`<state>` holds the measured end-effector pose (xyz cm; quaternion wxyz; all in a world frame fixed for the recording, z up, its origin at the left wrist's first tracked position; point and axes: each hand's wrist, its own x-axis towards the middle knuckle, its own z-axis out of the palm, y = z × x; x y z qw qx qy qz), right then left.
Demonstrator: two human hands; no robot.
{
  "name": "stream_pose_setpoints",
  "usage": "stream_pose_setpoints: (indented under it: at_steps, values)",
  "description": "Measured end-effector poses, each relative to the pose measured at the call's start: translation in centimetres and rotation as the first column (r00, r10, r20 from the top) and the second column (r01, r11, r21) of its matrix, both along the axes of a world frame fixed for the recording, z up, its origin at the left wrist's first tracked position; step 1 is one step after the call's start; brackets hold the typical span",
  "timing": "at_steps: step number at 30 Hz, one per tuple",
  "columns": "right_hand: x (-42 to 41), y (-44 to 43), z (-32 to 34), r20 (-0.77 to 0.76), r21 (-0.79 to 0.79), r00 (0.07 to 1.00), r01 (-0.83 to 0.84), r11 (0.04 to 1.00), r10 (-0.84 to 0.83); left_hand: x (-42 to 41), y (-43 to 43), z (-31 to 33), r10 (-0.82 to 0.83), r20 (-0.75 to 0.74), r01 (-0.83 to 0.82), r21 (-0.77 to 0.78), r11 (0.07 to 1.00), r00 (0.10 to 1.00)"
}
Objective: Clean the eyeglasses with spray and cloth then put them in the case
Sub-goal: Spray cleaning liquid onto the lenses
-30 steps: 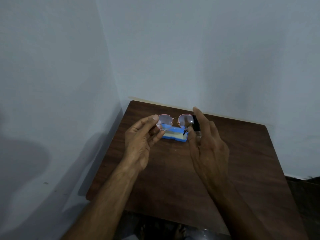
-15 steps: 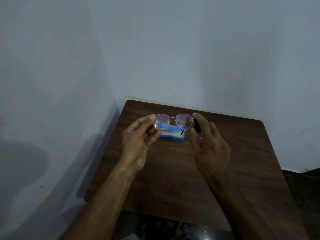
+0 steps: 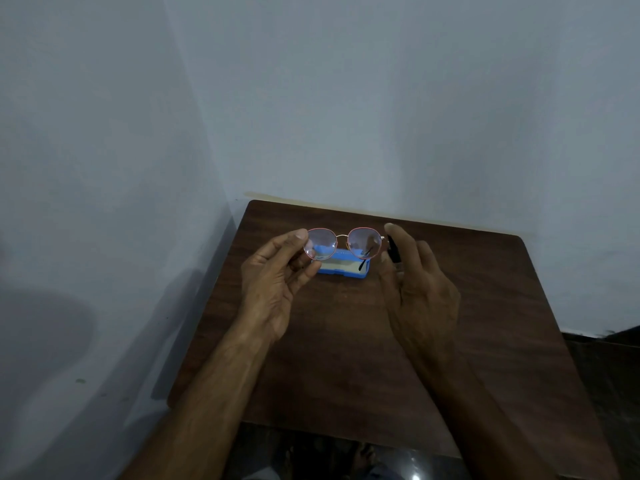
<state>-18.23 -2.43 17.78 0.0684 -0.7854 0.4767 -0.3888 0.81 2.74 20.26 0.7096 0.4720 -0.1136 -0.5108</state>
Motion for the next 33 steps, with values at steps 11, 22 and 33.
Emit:
stream_pose_setpoints:
  at_steps: [11, 22, 33]
  values:
    - [-3.2, -1.4, -3.7, 0.386, 0.261, 0.907, 0.068, 0.963, -0.169, 0.1, -0.3, -1.0, -0.023, -0.027, 0.023, 0.026, 0.999, 0.999]
    - [-11.8, -2.2, -13.3, 0.343, 0.427, 0.856, 0.225, 0.876, -0.387, -1.6, -0.7, -3.1, -0.119, -0.040, 0.121, 0.073, 0.990, 0.992]
    - [-14.3, -4.0, -17.4, 0.265, 0.603, 0.805, 0.291, 0.742, -0.530, -3.6, -0.7, -3.8, -0.198, -0.009, 0.198, 0.102, 0.975, 0.980]
